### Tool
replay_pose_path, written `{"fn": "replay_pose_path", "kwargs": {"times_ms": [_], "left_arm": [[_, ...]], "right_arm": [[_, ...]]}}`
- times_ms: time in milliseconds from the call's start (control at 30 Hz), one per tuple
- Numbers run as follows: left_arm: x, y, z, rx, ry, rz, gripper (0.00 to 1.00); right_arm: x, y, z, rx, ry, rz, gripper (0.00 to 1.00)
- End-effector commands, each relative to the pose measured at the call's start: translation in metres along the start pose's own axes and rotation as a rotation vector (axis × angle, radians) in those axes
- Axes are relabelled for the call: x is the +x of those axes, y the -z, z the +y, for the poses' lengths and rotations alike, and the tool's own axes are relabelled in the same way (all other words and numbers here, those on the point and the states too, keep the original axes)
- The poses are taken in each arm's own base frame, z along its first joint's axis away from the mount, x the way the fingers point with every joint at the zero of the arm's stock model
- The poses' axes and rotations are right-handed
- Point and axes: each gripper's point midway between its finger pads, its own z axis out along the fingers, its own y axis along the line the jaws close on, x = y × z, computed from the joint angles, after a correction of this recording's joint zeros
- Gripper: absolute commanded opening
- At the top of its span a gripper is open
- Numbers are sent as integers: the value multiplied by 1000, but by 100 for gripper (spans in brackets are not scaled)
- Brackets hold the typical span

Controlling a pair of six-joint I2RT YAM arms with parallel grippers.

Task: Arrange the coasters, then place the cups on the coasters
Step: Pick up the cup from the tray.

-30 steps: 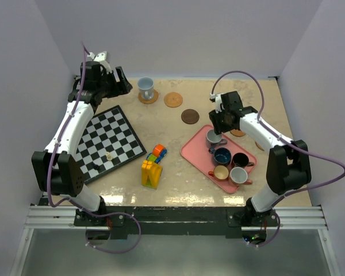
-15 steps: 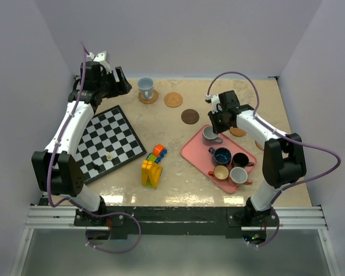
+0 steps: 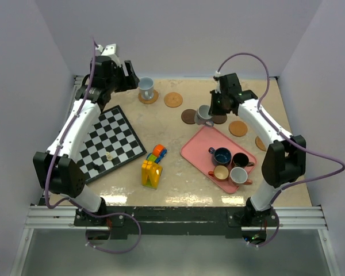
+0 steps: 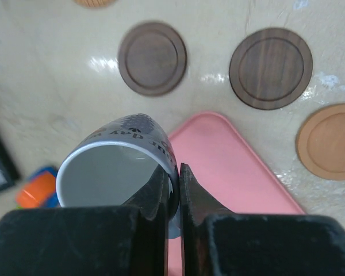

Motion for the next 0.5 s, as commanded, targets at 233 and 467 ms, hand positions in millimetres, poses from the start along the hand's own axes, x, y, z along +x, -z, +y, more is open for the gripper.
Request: {"fn": "replay_pose_path", "kwargs": {"times_ms": [233, 467], "left_arm": [[-19, 7, -101, 150, 143, -68, 77], [10, -6, -155, 219, 132, 32, 77]], "right_arm": [[-93, 28, 77, -7, -404, -230, 0], [-124, 28, 106, -77, -382, -296, 0]]}}
